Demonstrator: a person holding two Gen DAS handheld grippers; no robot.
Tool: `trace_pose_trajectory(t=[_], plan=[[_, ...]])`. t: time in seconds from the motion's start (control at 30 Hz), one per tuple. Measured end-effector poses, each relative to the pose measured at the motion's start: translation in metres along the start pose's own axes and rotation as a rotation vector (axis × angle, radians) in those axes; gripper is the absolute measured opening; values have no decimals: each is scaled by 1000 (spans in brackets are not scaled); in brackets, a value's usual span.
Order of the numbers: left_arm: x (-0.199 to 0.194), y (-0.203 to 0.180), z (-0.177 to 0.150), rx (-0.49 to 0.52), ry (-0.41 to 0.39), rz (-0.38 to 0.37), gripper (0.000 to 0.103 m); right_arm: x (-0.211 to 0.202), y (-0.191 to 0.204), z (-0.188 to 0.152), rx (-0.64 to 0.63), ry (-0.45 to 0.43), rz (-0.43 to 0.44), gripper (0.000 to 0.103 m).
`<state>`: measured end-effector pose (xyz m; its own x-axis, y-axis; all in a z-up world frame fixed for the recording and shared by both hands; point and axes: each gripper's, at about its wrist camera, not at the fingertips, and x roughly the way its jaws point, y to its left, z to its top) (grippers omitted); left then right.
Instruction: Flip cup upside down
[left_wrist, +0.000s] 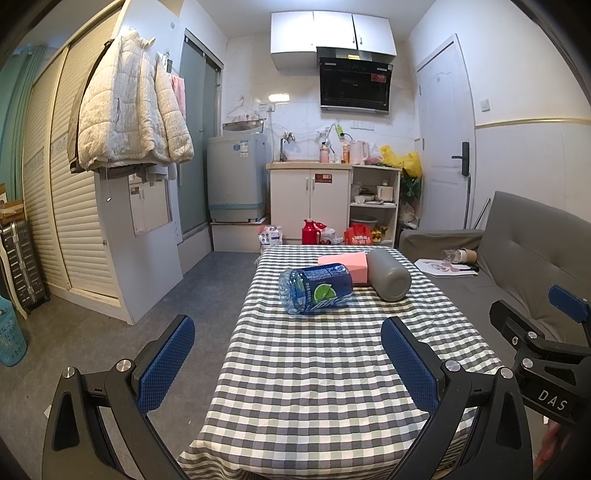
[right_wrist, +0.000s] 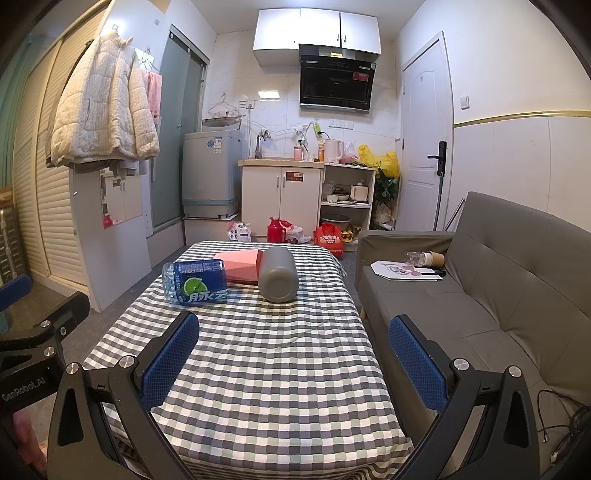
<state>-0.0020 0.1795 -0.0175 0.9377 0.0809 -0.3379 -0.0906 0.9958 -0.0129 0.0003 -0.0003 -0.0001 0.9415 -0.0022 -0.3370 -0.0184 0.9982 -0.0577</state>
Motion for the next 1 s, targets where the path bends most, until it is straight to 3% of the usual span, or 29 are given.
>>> trace_pose_trajectory(t=[0.33,0.53,0.7,0.9,1.0], plan=[[8,2,4,-21,49,15,103,5,0,4,-6,19,10,103],[37,10,18,23,112,23,103,28,3,10,4,147,6,103],[85,26,36,56,156,-97,103,59,3,11,50,241,5,103],[162,26,47,225,226,-201,103,104,11,23,50,277,6,103],[186,25,44,236,236,-272,103,136,17,30,76,306,13,103]])
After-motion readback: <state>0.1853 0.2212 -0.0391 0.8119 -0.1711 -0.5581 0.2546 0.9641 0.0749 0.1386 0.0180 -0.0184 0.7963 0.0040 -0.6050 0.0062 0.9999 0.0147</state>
